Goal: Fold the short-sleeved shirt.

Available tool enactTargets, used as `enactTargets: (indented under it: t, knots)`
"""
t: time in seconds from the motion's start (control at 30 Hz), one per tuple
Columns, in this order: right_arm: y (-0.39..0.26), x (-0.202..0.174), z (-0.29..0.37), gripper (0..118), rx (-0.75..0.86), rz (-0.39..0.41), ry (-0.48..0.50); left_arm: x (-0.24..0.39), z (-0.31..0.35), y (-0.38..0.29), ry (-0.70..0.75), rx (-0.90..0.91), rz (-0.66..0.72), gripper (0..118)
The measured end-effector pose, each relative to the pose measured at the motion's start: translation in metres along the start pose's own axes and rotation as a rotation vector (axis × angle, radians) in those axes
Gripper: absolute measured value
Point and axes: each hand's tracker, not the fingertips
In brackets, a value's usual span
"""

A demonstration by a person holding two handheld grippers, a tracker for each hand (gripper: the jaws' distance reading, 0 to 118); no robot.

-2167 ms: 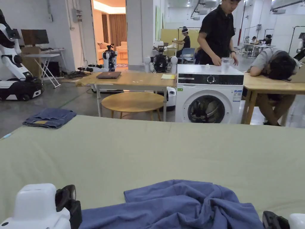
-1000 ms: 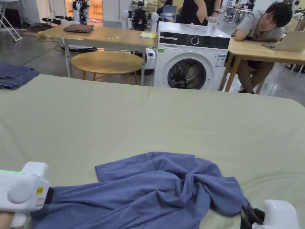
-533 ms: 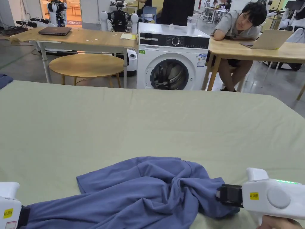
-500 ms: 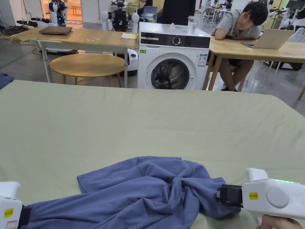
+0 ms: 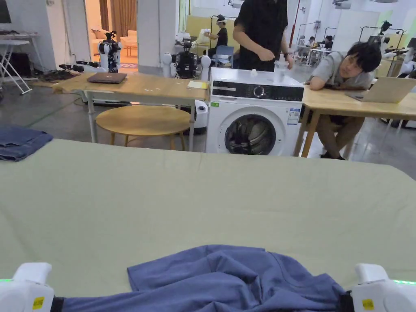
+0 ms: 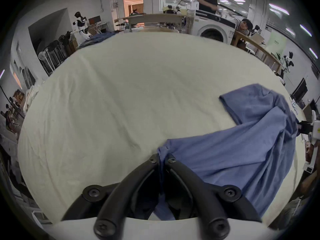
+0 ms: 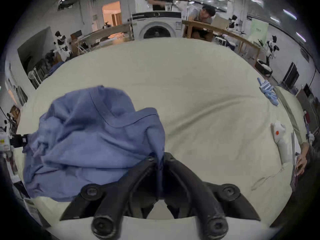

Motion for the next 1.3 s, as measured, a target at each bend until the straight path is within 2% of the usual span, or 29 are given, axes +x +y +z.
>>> enactTargets:
  t: [0.13,0.4,0.6,1.03,1.3]
  knots:
    - [0.016,0.021,0.048,3,0.105,-0.029,0.006,-0.020,0.053,0.021,0.017,0.127,0.060,0]
    - [0.046,0.036,0.152,3,0.297,-0.028,0.018,-0.036,0.178,0.058,0.082,0.339,0.051,0]
    - [0.071,0.035,0.209,3,0.388,0.014,0.005,-0.017,0.240,0.079,0.081,0.445,0.033,0]
    - [0.174,0.038,0.260,3,0.506,0.012,-0.063,0.030,0.270,0.176,0.135,0.523,-0.008,0]
    - [0.255,0.032,0.230,3,0.520,-0.004,-0.109,0.053,0.255,0.257,0.187,0.567,-0.025,0]
